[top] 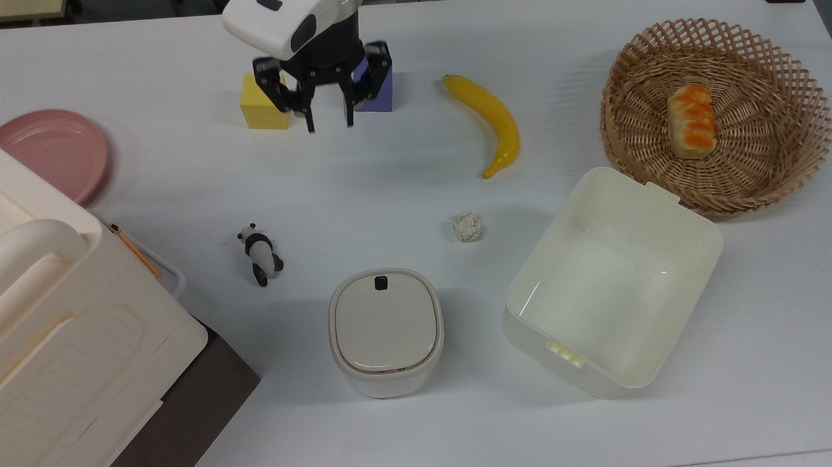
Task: Open the trash can
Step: 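Move the gripper down over the small white trash can lid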
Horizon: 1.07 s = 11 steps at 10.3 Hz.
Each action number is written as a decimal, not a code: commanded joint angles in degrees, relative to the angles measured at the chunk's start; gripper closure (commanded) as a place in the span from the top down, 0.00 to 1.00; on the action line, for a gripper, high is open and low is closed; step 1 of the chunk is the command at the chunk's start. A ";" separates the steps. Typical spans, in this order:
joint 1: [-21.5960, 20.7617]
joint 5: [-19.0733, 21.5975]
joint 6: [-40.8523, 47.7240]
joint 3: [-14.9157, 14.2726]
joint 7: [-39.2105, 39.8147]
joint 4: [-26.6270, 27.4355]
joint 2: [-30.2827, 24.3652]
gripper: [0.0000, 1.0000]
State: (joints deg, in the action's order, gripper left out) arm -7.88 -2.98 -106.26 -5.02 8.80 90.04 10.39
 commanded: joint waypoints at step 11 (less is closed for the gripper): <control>-3.81 2.80 -35.85 -1.31 -13.46 -7.68 20.90 0.00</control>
State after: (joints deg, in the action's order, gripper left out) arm -10.53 -0.28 -141.46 -5.06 -3.88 83.91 29.29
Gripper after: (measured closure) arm 0.991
